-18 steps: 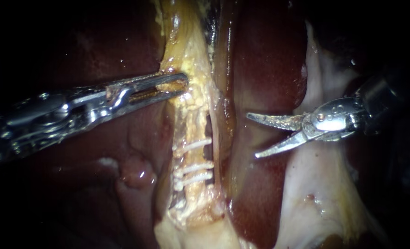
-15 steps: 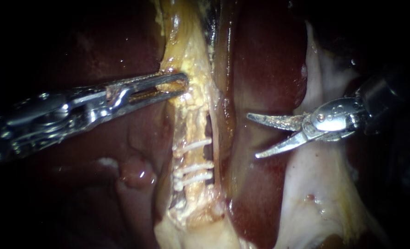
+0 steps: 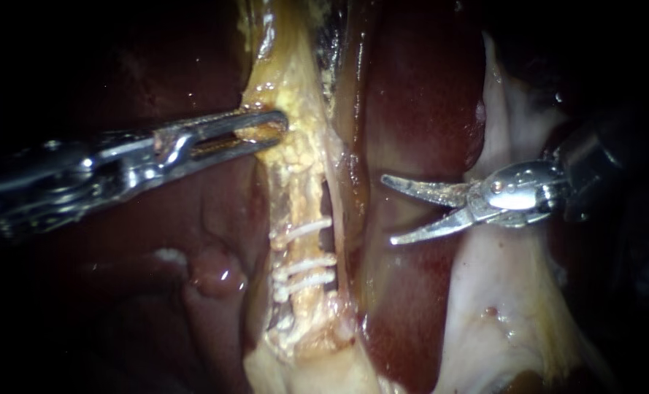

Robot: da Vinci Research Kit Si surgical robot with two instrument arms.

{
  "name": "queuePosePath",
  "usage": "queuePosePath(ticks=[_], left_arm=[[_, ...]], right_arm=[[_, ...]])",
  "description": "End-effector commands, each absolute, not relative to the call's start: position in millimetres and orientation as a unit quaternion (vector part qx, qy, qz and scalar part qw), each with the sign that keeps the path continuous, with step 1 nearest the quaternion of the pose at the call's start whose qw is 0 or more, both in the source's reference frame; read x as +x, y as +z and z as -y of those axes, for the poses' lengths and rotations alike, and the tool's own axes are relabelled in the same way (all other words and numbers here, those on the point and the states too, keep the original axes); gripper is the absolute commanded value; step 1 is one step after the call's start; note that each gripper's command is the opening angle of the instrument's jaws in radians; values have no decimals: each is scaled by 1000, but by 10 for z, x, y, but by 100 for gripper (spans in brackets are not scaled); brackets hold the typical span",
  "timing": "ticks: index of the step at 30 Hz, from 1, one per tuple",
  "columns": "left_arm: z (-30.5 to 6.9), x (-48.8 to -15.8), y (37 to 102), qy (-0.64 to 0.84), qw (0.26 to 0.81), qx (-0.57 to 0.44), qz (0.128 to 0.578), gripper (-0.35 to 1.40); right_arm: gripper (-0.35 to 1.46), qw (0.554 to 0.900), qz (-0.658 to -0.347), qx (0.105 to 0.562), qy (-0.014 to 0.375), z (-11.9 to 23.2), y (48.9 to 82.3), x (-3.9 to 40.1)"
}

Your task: Go to the cutting position left tube

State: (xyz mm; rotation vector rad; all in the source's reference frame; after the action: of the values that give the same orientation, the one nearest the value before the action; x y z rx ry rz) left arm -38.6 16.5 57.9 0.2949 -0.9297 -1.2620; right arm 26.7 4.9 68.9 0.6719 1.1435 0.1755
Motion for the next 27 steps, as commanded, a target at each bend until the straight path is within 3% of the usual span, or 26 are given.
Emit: queuePosePath(ticks=[1, 12, 27], left_arm=[[-165, -384, 574, -567, 696, 131, 420, -35], [-166, -371, 541, -571, 688, 130, 429, -35], [-156, -357, 514, -576, 681, 127, 433, -35]], right_arm=[[143, 786, -520, 326, 76, -48, 692, 268], [143, 759, -469, 445, 76, -33, 715, 305], [143, 752, -454, 473, 71, -45, 754, 341]])
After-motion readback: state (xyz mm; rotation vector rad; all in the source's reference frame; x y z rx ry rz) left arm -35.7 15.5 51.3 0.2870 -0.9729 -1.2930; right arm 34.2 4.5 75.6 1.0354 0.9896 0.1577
